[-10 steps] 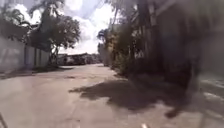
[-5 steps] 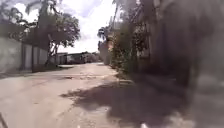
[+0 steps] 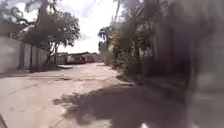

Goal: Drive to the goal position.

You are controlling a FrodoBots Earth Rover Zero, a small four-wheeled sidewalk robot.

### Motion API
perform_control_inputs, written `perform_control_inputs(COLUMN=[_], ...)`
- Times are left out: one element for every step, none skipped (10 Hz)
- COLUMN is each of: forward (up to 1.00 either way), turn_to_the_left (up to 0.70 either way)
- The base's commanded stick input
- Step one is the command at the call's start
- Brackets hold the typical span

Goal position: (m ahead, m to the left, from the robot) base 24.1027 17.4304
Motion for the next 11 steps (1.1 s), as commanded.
perform_control_inputs(forward=[0.7,0.7,0.7,0.7,0.7,0.7,0.7,0.7,0.7,0.7,0.7], turn_to_the_left=[0.0,0.0,0.0,0.0,0.0,0.0,0.0,0.0,0.0,0.0,0.0])
